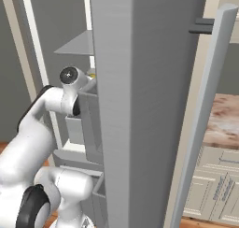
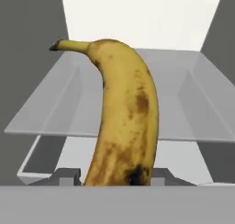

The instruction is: Pick the tangerine and banana from the fridge and place them inside the tupperware on the counter.

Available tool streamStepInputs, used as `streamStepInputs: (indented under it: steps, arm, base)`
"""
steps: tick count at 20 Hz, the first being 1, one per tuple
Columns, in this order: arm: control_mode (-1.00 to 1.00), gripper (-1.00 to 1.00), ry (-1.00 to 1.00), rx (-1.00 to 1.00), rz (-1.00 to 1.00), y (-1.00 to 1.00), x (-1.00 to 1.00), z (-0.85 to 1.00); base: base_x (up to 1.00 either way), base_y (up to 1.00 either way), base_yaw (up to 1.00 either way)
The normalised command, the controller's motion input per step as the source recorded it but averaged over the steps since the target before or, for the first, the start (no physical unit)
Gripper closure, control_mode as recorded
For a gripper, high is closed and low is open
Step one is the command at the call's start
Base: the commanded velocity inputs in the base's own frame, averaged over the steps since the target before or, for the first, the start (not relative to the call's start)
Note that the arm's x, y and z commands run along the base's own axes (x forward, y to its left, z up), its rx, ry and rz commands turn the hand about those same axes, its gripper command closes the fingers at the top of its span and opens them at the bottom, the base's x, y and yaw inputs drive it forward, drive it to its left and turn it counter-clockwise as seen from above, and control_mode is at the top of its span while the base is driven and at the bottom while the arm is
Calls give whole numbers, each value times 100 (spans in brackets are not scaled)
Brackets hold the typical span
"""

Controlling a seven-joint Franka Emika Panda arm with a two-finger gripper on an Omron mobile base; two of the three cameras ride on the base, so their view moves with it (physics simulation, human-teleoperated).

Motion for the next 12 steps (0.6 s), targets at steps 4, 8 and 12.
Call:
streamStepInputs:
  steps: [4,8,12]
  arm:
    - [-100,100,22,0,0,0,-93,44]
    - [-100,100,9,0,-6,0,-100,22]
    - [-100,100,14,0,-7,0,-100,29]
  base:
    - [0,0,0]
    - [0,0,0]
    - [0,0,0]
